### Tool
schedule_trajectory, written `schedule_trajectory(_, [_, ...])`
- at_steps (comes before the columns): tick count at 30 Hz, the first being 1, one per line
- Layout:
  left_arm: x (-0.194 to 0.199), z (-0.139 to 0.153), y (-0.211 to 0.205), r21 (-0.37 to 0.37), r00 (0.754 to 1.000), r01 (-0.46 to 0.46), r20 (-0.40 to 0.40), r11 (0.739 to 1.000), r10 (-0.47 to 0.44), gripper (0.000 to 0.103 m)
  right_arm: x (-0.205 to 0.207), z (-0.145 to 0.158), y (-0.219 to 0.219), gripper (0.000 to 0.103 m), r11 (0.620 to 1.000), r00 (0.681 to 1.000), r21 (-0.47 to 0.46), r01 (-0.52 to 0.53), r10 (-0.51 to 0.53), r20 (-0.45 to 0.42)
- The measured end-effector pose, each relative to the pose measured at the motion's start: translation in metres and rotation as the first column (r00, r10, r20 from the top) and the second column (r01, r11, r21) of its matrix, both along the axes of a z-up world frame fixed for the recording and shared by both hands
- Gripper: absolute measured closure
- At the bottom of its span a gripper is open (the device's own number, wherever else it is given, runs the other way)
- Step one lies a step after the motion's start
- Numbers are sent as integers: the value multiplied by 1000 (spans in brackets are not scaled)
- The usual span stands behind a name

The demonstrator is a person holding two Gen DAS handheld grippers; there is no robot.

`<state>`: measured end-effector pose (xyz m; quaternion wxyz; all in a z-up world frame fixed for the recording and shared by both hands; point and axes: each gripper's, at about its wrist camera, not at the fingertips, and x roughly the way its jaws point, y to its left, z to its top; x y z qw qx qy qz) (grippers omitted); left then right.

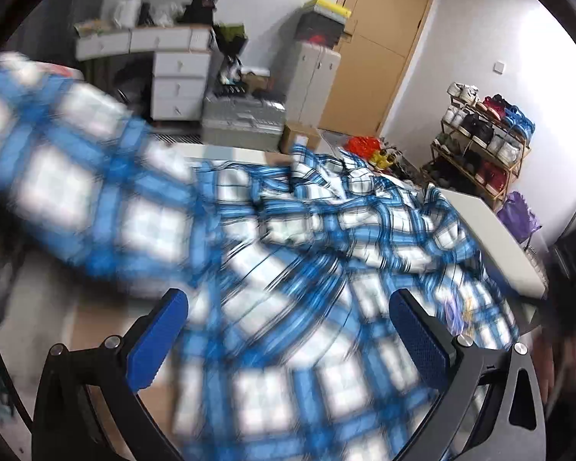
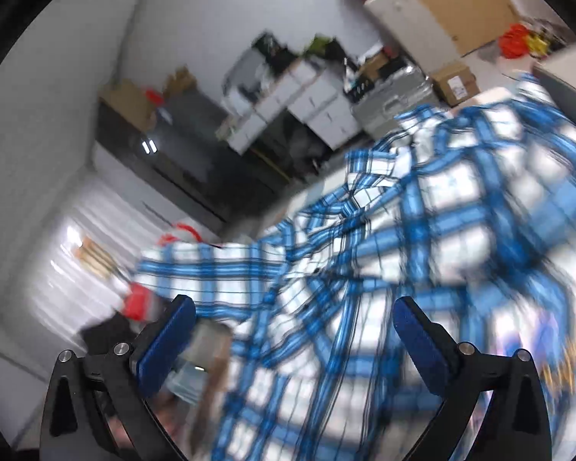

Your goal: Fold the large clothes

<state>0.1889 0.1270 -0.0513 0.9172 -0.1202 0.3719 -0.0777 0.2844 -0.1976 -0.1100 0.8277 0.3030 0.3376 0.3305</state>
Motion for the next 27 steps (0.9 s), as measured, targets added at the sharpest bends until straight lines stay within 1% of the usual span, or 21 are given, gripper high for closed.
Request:
schedule_trajectory(2, [45,-5,-11,6,998,33,-59,999,-33,1,-37,-5,-22,0,999,999,17,39,-39,27])
schedule_trajectory(3, [72,-10,-17,30,995,28,-96,999,-25,1,-54,-8,-30,0,998,997,7,59,-59,46])
schedule_trajectory(4, [84,-13,-21,50,993,14,-115,999,-8,1,-71,-12,-38,0,996,994,-11,89,-88,65])
schedule_trajectory(5, [100,-17,-24,53,990,26,-137,998,-19,1,-80,-13,-41,0,994,992,-17,106,-105,75])
schedule_trajectory(6, [116,-23,-27,50,973,72,-223,996,-59,1,-91,-17,-48,0,993,990,-10,116,-115,82])
schedule_trajectory(8, [146,-39,-32,50,951,99,-299,994,-80,1,-106,-23,-51,0,993,990,9,116,-116,85])
schedule_trajectory(10, [172,-56,-34,49,923,90,-380,995,-65,1,-114,-27,-55,0,994,990,35,107,-110,88])
schedule_trajectory(11, [180,-61,-33,47,915,79,-400,996,-54,1,-116,-26,-56,0,994,990,38,103,-106,90])
schedule_trajectory(12, [188,-68,-28,79,910,46,-415,996,-10,1,-118,-26,-57,0,994,990,41,99,-102,99])
schedule_trajectory(13, [192,-69,-26,117,911,18,-411,993,32,4,-120,-27,-58,0,994,989,48,96,-101,108])
schedule_trajectory(14, [195,-71,-24,125,911,5,-411,992,47,7,-120,-28,-57,0,994,989,52,95,-100,109])
schedule_trajectory(15, [198,-73,-23,103,905,12,-423,995,33,8,-119,-29,-57,0,995,990,55,86,-92,107])
schedule_trajectory(16, [201,-75,-23,87,901,17,-434,996,23,16,-122,-31,-59,0,995,991,58,77,-82,107])
schedule_trajectory(17, [202,-79,-22,66,892,17,-452,998,15,30,-122,-32,-57,0,996,991,55,71,-76,106])
schedule_trajectory(18, [204,-84,-22,44,879,24,-477,999,0,40,-120,-34,-55,0,996,992,50,67,-72,104])
schedule_trajectory(19, [205,-88,-23,26,866,29,-499,999,-13,57,-122,-35,-54,0,997,993,52,59,-64,102])
schedule_trajectory(21, [204,-87,-23,50,875,41,-483,998,-12,81,-120,-38,-52,0,996,994,75,40,-47,94])
schedule_trajectory(22, [205,-87,-24,38,869,56,-493,998,-30,96,-120,-40,-52,0,996,995,79,39,-47,90])
schedule_trajectory(23, [205,-87,-23,27,868,52,-495,998,-32,96,-119,-40,-51,0,996,995,85,37,-44,89])
schedule_trajectory(25, [204,-78,-21,24,879,47,-475,999,-30,100,-120,-39,-49,0,995,994,95,32,-42,99])
schedule_trajectory(27, [200,-64,-22,60,899,54,-438,997,-22,100,-121,-37,-45,0,996,993,90,27,-37,113])
